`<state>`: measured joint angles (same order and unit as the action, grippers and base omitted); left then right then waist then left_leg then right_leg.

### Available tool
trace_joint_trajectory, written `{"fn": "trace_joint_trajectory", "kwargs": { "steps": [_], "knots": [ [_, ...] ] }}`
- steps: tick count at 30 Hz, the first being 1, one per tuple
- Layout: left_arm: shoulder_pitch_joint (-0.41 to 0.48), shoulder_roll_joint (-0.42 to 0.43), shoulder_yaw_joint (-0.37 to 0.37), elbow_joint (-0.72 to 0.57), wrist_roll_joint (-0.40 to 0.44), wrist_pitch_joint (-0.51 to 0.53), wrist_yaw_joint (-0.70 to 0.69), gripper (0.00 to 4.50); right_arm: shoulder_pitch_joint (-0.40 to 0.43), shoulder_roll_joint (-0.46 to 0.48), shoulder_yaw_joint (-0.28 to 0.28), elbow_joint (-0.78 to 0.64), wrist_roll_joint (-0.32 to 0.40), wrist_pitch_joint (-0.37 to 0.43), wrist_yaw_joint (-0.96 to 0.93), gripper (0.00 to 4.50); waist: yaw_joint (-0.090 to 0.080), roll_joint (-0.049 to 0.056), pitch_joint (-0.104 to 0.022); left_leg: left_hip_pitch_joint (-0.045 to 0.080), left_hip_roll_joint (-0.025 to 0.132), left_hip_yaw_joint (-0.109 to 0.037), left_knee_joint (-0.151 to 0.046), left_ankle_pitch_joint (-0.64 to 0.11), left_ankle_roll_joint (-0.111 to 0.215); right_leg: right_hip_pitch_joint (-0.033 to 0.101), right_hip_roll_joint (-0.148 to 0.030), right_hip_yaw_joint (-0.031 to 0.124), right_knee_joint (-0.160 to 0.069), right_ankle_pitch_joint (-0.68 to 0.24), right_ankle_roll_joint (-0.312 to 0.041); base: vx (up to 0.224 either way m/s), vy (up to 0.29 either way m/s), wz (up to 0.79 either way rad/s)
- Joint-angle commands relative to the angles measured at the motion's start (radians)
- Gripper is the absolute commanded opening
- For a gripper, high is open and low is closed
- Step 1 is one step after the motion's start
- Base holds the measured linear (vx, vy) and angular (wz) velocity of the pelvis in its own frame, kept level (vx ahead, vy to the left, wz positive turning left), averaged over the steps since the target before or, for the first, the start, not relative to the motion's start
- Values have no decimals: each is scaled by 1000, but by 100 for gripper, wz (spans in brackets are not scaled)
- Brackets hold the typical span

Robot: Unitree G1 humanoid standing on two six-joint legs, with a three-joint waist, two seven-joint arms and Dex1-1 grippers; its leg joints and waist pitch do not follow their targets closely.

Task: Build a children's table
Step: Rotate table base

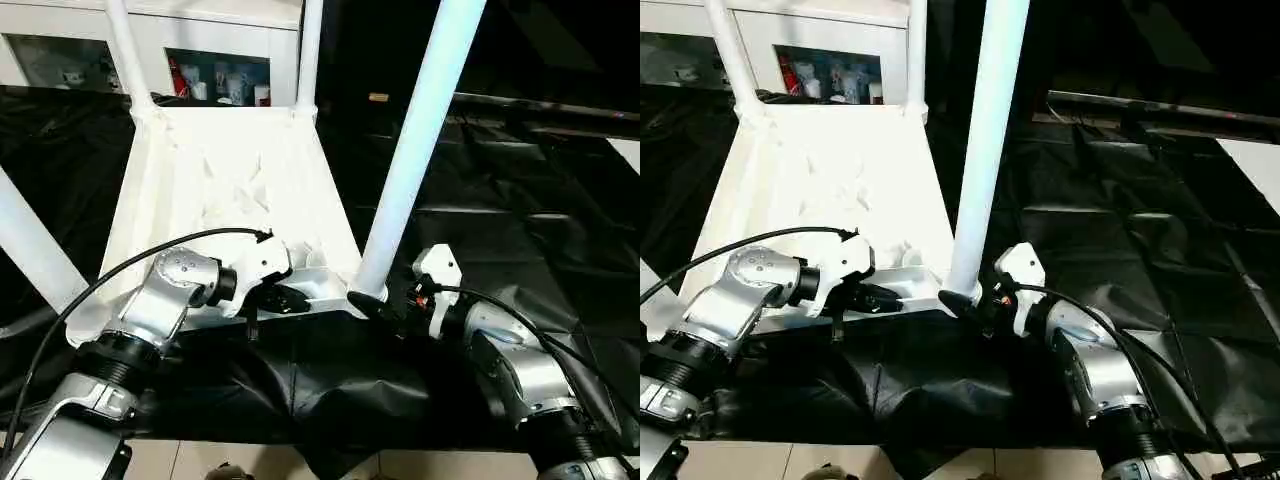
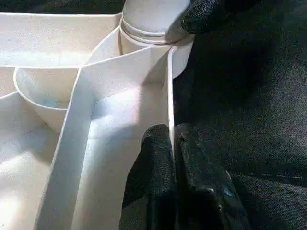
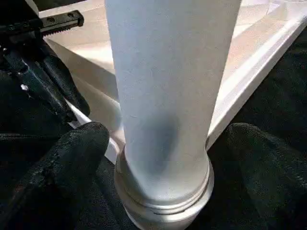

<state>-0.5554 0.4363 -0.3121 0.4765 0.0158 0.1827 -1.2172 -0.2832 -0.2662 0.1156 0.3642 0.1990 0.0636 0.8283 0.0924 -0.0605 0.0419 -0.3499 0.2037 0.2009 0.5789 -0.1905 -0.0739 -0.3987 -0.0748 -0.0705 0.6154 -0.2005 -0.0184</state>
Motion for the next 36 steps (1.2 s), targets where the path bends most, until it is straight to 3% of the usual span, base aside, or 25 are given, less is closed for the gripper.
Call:
{"fn": "trace_joint_trajectory", "kwargs": {
  "steps": [1, 10, 14, 19, 20, 21, 25, 27, 34, 36],
  "knots": [
    [32, 7, -43, 15, 22, 16, -17, 4, -3, -6, -7, 8, -1, -12, 6, 450, 5, 8, -54, 5, 34, -20, -64, -153, 24, 53, -74, 54, -63, -97, -210, 0, 0, 0],
    [59, 10, -43, -40, -34, -74, -106, 4, 43, -75, -14, -107, 99, 49, 167, 450, 10, 5, -53, 4, 35, -19, -62, -141, 52, 54, -71, 53, -61, -66, -213, 0, 0, 0],
    [45, 16, -55, -15, -15, -117, -112, 4, 74, -157, -47, -158, 136, 101, 230, 450, 26, 4, -49, 10, 37, -19, -64, -183, 38, 50, -73, 54, -70, -151, -191, 0, 0, 0],
    [50, 28, -60, -29, -30, -109, -159, 4, 111, -269, -103, -149, 163, 123, 313, 450, 33, 1, -52, 5, 35, -19, -61, -178, 38, 53, -74, 53, -72, -156, -183, 0, 0, 0],
    [54, 37, -65, -36, -31, -109, -179, 4, 101, -283, -136, -129, 176, 150, 285, 450, 35, 12, -52, 7, 34, -20, -61, -170, 38, 52, -75, 53, -71, -152, -186, 0, 0, 0],
    [54, 37, -65, -36, -31, -109, -179, 4, 101, -283, -136, -129, 176, 150, 285, 450, 32, 5, -54, 6, 34, -19, -59, -164, 37, 53, -73, 52, -70, -141, -190, 0, 0, 0],
    [69, 55, -61, -66, -43, -124, -191, 4, 53, -243, -193, -83, 183, 160, 154, 450, 25, 9, -55, 7, 34, -19, -59, -156, 30, 50, -72, 50, -66, -115, -210, 0, 0, 0],
    [79, 58, -33, -99, -81, -113, -200, 4, 32, -204, -200, -54, 164, 128, 75, 450, 22, 9, -55, 10, 35, -19, -60, -157, 19, 48, -72, 50, -63, -117, -214, 0, 0, 0],
    [119, 86, 49, -209, -145, -116, -168, 4, 14, -97, -220, -45, 163, 95, -26, 450, 24, 7, -56, 6, 36, -18, -60, -128, 28, 50, -72, 51, -54, -67, -218, 0, 0, 0],
    [130, 81, 84, -228, -162, -115, -126, 30, 10, -72, -227, -49, 164, 88, -61, 450, 21, 9, -54, 6, 35, -18, -62, -153, 16, 49, -72, 51, -58, -102, -210, 0, 0, 0]
  ]
}}
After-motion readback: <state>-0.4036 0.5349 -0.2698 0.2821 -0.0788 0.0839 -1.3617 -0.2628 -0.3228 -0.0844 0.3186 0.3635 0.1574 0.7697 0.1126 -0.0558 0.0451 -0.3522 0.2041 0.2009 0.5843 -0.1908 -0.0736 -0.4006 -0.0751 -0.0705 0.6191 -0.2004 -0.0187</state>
